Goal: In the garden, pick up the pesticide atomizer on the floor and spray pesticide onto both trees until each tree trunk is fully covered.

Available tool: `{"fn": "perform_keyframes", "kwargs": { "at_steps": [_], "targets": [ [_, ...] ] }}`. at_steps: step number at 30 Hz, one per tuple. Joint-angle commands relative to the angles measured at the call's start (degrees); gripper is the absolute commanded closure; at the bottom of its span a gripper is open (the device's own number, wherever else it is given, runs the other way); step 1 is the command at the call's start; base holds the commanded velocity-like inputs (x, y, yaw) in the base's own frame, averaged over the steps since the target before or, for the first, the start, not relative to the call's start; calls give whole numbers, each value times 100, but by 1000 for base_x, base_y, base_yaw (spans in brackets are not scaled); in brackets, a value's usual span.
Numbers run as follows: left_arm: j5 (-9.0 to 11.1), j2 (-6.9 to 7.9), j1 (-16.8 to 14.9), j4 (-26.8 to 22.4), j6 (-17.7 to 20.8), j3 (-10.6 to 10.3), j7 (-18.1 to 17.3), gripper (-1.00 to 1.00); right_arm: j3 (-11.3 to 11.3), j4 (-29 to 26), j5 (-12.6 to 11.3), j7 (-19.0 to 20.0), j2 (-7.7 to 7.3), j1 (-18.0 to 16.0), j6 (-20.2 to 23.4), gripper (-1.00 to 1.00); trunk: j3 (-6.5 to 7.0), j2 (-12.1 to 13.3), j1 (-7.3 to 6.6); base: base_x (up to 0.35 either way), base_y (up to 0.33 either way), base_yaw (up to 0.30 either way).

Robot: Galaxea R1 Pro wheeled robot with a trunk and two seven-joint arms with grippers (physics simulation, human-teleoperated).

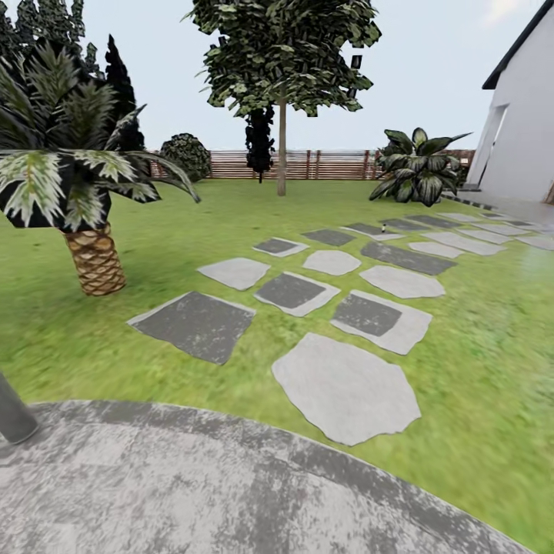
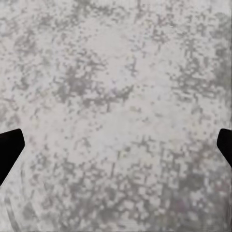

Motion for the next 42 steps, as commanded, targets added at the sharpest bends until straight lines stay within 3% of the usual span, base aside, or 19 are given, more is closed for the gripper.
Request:
{"fn": "perform_keyframes", "kwargs": {
  "at_steps": [1,17,42],
  "targets": [
    [29,-1,-3,2,-17,-2,1,-100,6,6,-34,5,0,-4,-20,-100,-5,-2,2,340,0,-284],
    [29,1,-4,2,-17,-2,0,-100,6,6,-34,1,0,-4,-20,-100,-5,-2,2,340,0,-271],
    [33,0,-1,2,-17,-2,0,-100,9,6,-34,-1,0,-4,-20,-100,-5,-2,2,340,0,-9]
  ]
}}
